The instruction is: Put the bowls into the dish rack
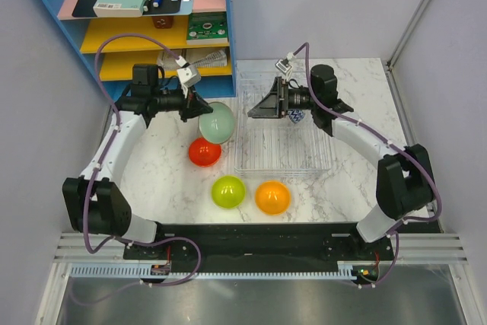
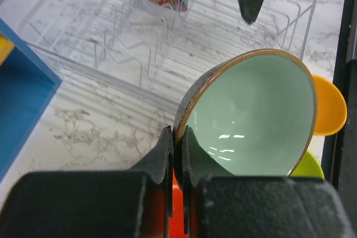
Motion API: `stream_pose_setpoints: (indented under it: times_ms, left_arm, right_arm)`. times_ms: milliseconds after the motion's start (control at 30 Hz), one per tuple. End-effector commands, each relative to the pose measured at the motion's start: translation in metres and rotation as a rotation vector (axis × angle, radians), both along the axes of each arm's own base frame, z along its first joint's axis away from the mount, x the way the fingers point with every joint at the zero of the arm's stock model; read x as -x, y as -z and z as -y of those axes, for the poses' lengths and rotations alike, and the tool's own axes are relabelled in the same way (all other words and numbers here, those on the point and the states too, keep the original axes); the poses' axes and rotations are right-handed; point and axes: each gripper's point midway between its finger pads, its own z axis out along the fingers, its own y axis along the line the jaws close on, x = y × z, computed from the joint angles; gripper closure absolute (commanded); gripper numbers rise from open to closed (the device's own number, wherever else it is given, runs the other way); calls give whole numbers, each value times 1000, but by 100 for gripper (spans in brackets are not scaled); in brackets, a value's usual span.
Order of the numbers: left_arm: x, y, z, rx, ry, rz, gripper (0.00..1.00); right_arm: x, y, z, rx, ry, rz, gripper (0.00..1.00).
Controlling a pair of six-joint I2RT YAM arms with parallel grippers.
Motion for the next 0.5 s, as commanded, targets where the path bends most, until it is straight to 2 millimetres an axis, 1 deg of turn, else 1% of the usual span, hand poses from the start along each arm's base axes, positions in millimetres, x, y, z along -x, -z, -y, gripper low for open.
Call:
stream_pose_setpoints:
  times_ms: [0, 33, 67, 100, 133, 167, 233, 333, 367, 433, 467]
  left_arm:
    - [-18, -51, 35, 151, 56, 98, 98]
    - [-16, -51, 43, 161, 77, 82, 98]
    - [-17, -56, 46, 167, 87, 84, 98]
    - [-18, -52, 51, 175, 106, 62, 98]
    - [-14, -53, 57, 193, 135, 33, 98]
    - [-14, -56, 60, 201, 148, 29, 98]
    - [-12, -55, 67, 207, 171, 14, 98]
    - [-9, -56, 72, 203, 184, 22, 98]
    - [-7, -57, 73, 206, 191, 24, 98]
    - [-7, -58, 73, 206, 190, 27, 98]
    - [-5, -62, 73, 208, 192, 35, 98]
  right_arm:
    - [-2, -34, 1, -189, -59, 37, 2]
    - [-2, -34, 1, -196, -60, 17, 2]
    - [-4, -32, 0, -201, -60, 25, 2]
    - [-7, -30, -1, -201, -54, 18, 2]
    - [-9, -29, -1, -202, -51, 19, 2]
    - [-12, -27, -2, -200, -49, 27, 2]
    - [-16, -25, -3, -192, -44, 27, 2]
    - [-18, -18, -4, -175, -40, 36, 2]
    - [-18, -12, -4, -156, -35, 10, 2]
    - [-20, -5, -4, -128, -29, 50, 2]
    - [-20, 1, -3, -101, -17, 21, 2]
